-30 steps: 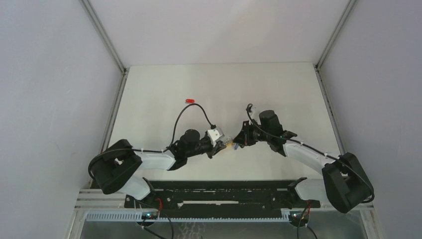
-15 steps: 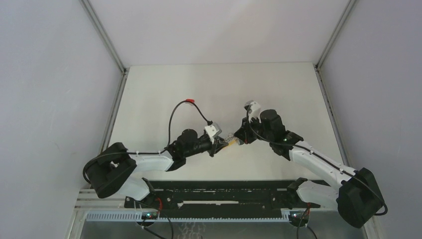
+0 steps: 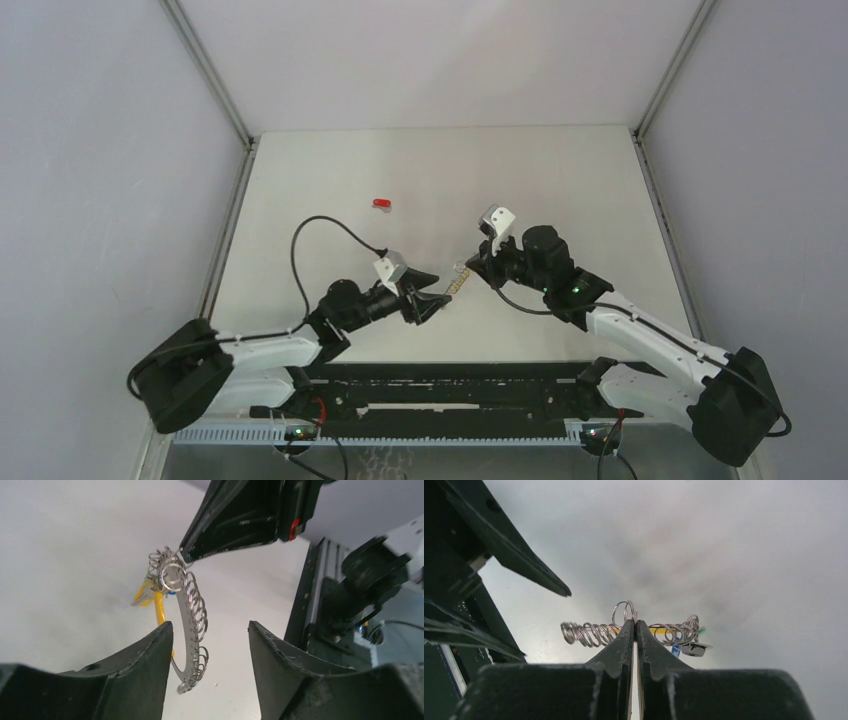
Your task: Put the keys on the keyring
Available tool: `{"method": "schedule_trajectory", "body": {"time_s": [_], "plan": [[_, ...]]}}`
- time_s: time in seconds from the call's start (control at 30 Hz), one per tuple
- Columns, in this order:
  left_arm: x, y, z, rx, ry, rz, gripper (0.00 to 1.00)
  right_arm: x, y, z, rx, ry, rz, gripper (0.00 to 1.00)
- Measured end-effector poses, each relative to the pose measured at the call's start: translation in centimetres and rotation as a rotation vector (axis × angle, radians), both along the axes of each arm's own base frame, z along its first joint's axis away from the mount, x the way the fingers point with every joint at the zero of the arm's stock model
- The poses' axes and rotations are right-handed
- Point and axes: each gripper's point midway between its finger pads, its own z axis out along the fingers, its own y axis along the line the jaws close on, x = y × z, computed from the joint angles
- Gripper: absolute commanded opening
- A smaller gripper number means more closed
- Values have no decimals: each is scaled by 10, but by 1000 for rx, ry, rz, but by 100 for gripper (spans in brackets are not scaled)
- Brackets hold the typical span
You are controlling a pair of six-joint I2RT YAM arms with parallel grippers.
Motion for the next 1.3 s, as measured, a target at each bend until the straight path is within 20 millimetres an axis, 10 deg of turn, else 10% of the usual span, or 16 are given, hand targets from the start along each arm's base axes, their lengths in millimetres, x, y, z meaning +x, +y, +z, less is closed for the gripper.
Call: {"method": "schedule_trajectory", "body": {"time_s": [0.33, 0.77, 1.3], "plan": [[7, 51, 87, -169, -177, 102, 73, -22, 17, 45, 47, -231, 224, 0], [-9, 31, 62, -55, -146, -87, 74, -42, 28, 67, 76, -361, 373, 0], [3, 6, 55, 13, -160, -173, 49, -45, 32, 63, 69, -372, 421, 0]]}}
